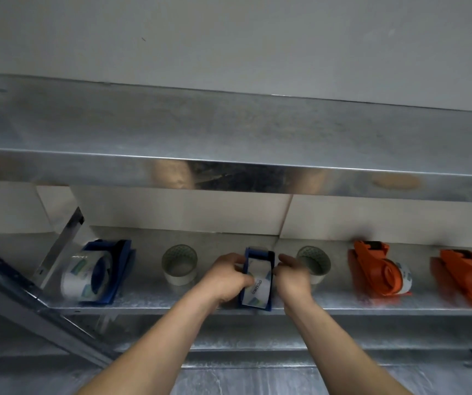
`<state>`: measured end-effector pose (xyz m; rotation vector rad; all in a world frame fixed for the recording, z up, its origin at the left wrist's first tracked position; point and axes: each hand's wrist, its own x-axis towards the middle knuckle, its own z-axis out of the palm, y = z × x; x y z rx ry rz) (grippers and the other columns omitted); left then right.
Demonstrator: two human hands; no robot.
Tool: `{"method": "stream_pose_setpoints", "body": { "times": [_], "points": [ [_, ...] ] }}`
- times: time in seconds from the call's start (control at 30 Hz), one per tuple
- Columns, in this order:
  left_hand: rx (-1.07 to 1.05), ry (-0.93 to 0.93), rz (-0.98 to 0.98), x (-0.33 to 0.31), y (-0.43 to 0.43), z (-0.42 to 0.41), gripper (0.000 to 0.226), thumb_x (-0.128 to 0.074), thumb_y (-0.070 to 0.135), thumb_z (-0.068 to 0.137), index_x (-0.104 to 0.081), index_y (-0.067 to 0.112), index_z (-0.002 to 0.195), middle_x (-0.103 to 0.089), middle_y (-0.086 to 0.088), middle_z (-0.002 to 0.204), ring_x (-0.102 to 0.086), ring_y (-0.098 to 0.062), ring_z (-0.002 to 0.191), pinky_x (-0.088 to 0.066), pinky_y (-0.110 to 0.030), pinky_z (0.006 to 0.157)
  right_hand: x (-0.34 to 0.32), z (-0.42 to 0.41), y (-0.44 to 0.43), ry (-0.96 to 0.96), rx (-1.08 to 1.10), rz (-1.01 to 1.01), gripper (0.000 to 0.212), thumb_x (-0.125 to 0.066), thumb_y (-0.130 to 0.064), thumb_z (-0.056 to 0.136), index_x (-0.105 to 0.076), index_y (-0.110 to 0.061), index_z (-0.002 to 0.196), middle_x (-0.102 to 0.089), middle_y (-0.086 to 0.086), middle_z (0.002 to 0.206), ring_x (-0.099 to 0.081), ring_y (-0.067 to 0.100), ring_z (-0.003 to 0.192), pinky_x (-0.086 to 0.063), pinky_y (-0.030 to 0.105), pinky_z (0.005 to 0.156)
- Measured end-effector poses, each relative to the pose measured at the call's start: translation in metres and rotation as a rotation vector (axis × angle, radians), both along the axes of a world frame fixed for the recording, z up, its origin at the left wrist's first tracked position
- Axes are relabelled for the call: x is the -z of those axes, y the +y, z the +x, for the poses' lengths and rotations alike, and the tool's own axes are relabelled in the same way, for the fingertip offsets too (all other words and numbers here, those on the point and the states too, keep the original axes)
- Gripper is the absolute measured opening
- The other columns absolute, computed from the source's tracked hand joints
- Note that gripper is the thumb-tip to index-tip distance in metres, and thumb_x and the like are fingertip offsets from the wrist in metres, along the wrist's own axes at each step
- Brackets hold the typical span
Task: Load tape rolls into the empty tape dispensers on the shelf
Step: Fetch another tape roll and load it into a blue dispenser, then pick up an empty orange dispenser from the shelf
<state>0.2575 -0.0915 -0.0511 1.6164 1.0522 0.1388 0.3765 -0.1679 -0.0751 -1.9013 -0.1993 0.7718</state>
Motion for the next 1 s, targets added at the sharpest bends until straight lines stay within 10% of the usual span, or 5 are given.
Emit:
{"method": "stream_pose_setpoints", "body": {
  "times": [0.27,0.47,1.0],
  "points": [
    [-0.164,-0.041,0.143,-0.005,-0.003,-0.004,0.051,-0.071,0.024,0.083,-0.057,0.017,0.131,-0.058,-0.005,0.136,-0.056,-0.022,0.12,-0.046,-0.029,0.097,-0.019,-0.006,-0.018,-0.009,0.02,0.085,0.043,-0.053,0.004,0.091,-0.058,-0.008,0.132,-0.061,0.006,0.113,-0.057,0.017,0.096,-0.044,0.018,0.063],
    [-0.331,-0.138,0.19,-0.02,-0.016,0.001,0.038,-0.07,0.027,0.085,-0.062,0.019,0.121,-0.06,-0.002,0.128,-0.057,-0.019,0.112,-0.039,-0.023,0.086,-0.034,-0.001,-0.036,0.01,0.022,0.184,0.041,-0.056,0.0,0.09,-0.06,-0.011,0.129,-0.063,0.006,0.12,-0.058,0.021,0.112,-0.049,0.041,0.103],
    [-0.421,-0.35,0.234,-0.05,-0.163,0.099,0.019,-0.071,0.015,0.086,-0.064,0.018,0.103,-0.065,0.007,0.094,-0.059,-0.001,0.085,-0.042,-0.011,0.073,-0.064,0.086,-0.188,-0.021,0.059,0.286,0.042,-0.057,0.001,0.092,-0.06,-0.009,0.133,-0.062,0.004,0.128,-0.058,0.017,0.119,-0.047,0.044,0.107]
  ]
}}
